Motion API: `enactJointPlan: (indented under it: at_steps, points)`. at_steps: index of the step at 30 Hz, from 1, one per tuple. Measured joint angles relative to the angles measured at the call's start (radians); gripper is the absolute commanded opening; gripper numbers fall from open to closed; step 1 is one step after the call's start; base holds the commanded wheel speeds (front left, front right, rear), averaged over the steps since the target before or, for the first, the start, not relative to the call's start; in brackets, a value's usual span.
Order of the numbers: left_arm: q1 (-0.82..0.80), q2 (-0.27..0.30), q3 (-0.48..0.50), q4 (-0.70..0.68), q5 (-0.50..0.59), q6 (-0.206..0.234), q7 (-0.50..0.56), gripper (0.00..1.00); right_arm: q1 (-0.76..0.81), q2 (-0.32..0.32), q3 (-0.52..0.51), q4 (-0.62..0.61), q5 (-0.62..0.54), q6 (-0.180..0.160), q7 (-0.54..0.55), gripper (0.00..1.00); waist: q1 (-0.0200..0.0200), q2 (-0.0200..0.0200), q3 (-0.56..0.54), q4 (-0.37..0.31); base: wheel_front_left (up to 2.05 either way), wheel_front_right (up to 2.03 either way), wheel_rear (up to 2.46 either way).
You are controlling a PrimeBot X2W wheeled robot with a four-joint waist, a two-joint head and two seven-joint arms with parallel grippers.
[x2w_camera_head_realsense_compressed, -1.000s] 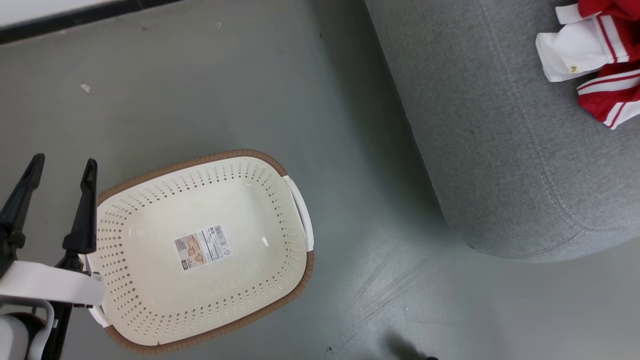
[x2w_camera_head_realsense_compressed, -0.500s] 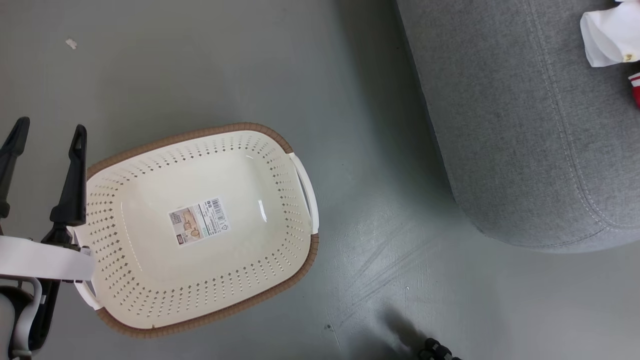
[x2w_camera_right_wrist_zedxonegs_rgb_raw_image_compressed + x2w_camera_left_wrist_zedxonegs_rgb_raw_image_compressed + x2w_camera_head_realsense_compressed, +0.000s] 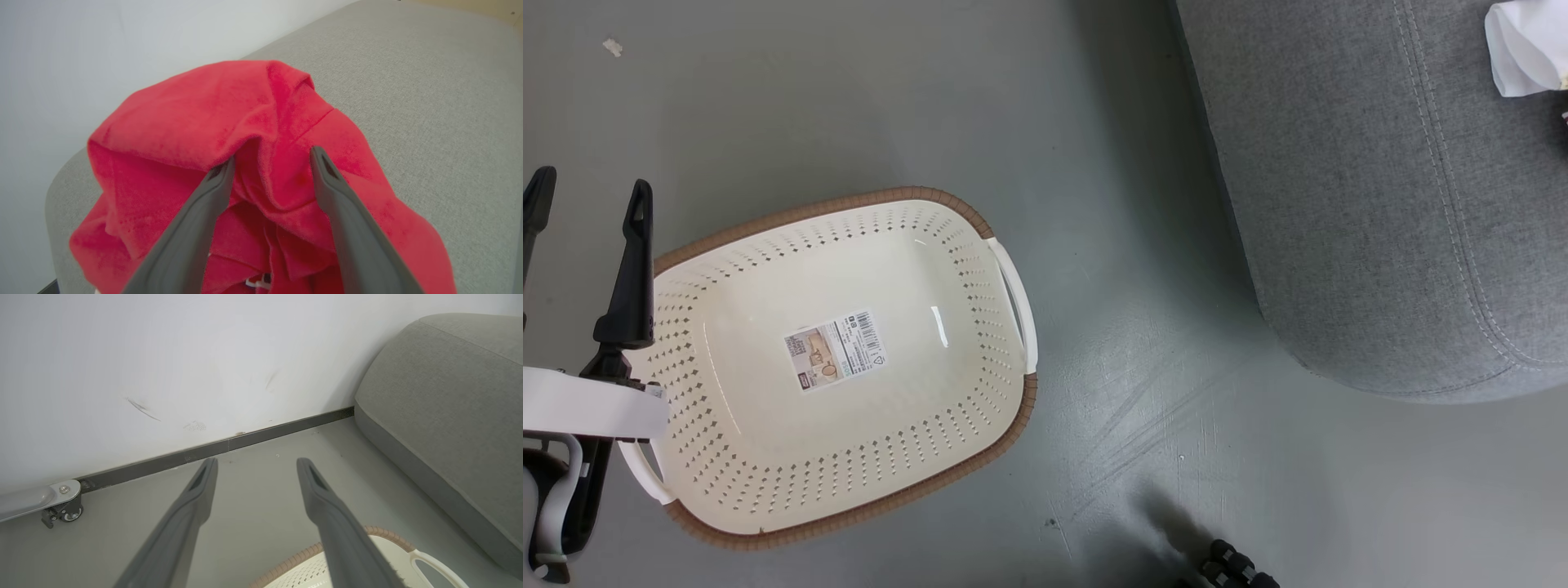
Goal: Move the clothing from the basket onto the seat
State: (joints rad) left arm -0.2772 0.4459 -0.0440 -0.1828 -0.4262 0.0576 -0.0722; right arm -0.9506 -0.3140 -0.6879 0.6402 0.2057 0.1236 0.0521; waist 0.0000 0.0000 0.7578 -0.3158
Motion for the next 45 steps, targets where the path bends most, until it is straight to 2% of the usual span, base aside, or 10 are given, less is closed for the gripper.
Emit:
enactJointPlan:
  at_steps: [8,15,20,31,39,45]
  points:
    - [0.000,-0.005,0.000,0.025,0.000,0.000,-0.010,1.00,0.030,0.004,-0.024,-0.059,-0.032,0.000,-0.053,1.00,0.0000,0.0000,-0.009,-0.008,0.00,0.00,0.00]
    - [-0.003,-0.015,-0.001,0.041,0.000,0.000,-0.028,1.00,0.113,0.064,0.000,-0.127,-0.052,0.000,-0.074,1.00,0.0000,0.0000,-0.024,-0.012,0.00,0.00,0.00]
    - [-0.019,-0.033,-0.004,0.059,0.000,0.000,-0.050,1.00,0.175,0.149,0.089,-0.210,-0.070,0.000,-0.112,1.00,0.0000,0.0000,-0.043,-0.011,0.00,0.00,0.00]
    - [-0.027,-0.073,-0.009,0.107,-0.012,-0.008,-0.107,1.00,0.202,0.262,0.285,-0.361,-0.123,0.000,-0.124,1.00,0.0000,0.0000,-0.094,0.004,0.00,0.00,0.00]
    - [-0.027,-0.113,0.003,0.152,-0.040,-0.007,-0.139,1.00,0.251,0.265,0.439,-0.378,-0.145,0.000,-0.126,1.00,0.0000,0.0000,-0.142,0.033,0.00,0.00,0.00]
    - [-0.026,-0.139,0.012,0.189,-0.058,-0.007,-0.151,1.00,0.267,0.251,0.536,-0.380,-0.143,0.000,-0.181,1.00,0.0000,0.0000,-0.183,0.062,0.00,0.00,0.00]
